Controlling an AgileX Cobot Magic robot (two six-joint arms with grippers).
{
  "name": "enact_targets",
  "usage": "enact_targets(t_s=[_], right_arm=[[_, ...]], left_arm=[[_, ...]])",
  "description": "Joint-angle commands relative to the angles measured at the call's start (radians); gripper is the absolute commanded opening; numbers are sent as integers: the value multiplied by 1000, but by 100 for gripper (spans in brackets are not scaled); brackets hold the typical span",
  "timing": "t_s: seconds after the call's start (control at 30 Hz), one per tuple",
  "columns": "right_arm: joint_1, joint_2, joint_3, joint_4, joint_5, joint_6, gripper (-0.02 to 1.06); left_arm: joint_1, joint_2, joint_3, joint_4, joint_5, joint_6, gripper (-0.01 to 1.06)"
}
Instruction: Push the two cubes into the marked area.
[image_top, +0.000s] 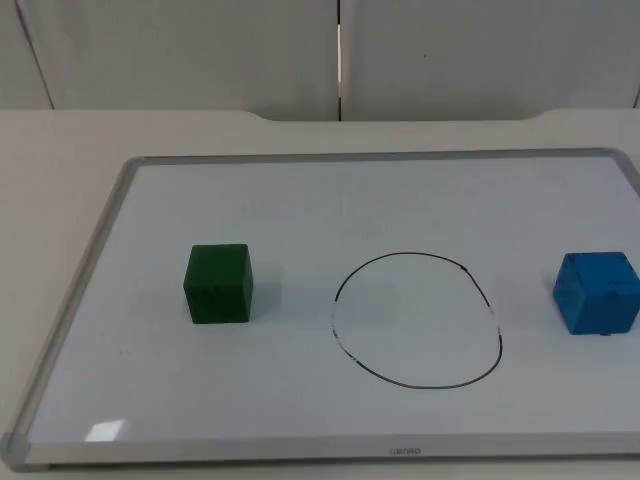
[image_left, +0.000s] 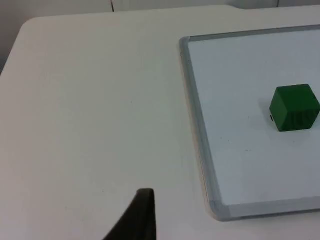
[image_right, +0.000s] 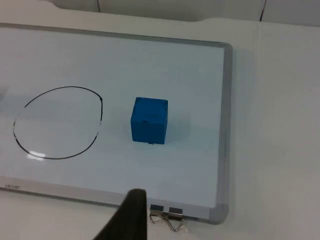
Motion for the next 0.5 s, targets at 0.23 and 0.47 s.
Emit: enact_targets(t_s=[0.23, 0.47], right_arm=[[-5, -4, 7, 0, -3, 3, 105], [-5, -4, 7, 0, -3, 3, 105]], left_arm=[[2, 116, -20, -16, -37, -1, 95], [2, 196, -25, -77, -96, -1, 87]])
